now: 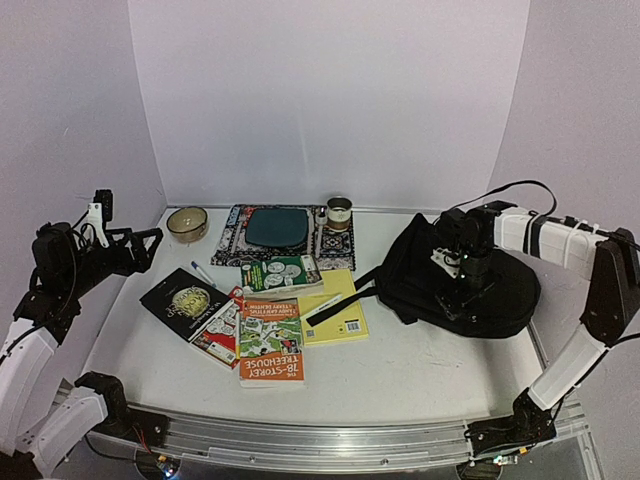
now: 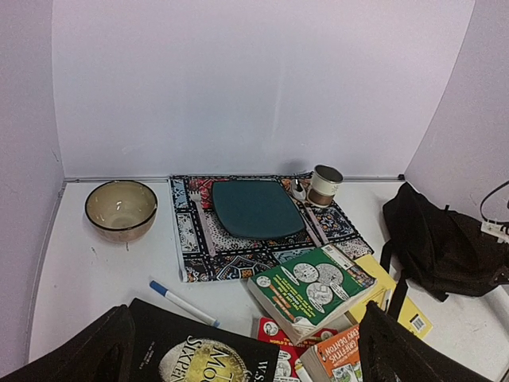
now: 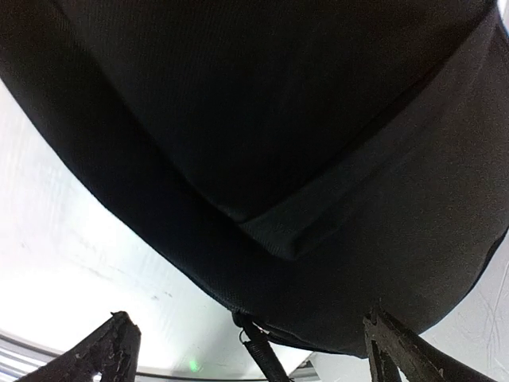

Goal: Pack the student bag
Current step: Grab the student bag from the center of the board.

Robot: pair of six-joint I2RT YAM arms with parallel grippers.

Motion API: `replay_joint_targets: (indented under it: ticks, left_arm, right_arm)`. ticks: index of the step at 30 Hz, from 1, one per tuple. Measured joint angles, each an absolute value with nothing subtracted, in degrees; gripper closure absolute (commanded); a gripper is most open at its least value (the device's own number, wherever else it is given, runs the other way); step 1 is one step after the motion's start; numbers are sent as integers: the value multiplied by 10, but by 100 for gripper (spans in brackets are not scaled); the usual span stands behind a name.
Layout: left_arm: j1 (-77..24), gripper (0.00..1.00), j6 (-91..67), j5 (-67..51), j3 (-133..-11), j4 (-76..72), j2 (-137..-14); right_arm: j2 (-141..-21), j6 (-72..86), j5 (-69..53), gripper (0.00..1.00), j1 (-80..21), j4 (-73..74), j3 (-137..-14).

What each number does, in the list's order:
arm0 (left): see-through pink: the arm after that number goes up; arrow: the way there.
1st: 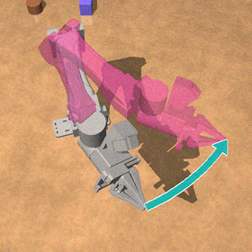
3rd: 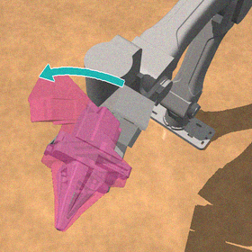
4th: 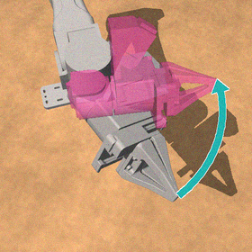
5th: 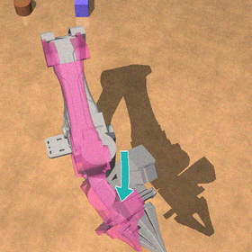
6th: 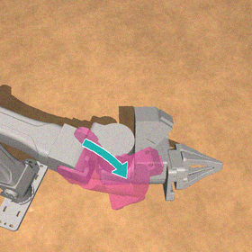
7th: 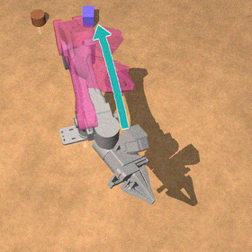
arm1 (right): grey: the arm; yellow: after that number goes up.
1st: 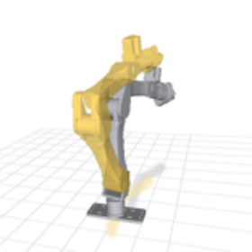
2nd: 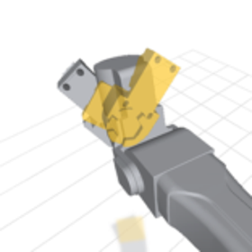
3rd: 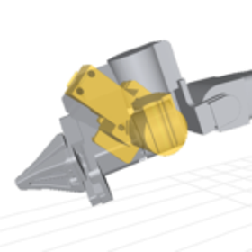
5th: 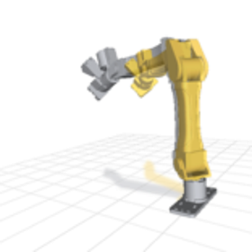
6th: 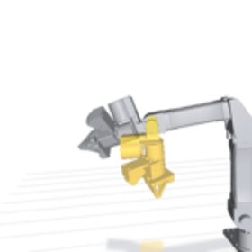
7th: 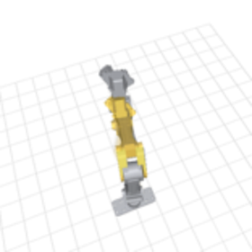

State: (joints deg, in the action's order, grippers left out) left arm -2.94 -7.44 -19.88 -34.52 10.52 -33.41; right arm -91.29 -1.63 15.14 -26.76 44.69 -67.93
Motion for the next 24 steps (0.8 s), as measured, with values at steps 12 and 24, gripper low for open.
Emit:
replay_joint_targets:
  ticks: [12, 24]
  left_arm:
    - [-29, 1, -74, -207, -345, 105, -334]
    - [-29, 1, -74, -209, -345, 105, -334]
  right_arm:
    - [-1003, -28, 202, 29, -268, 407, -663]
    - [-1014, 22, 250, 100, -268, 387, -676]
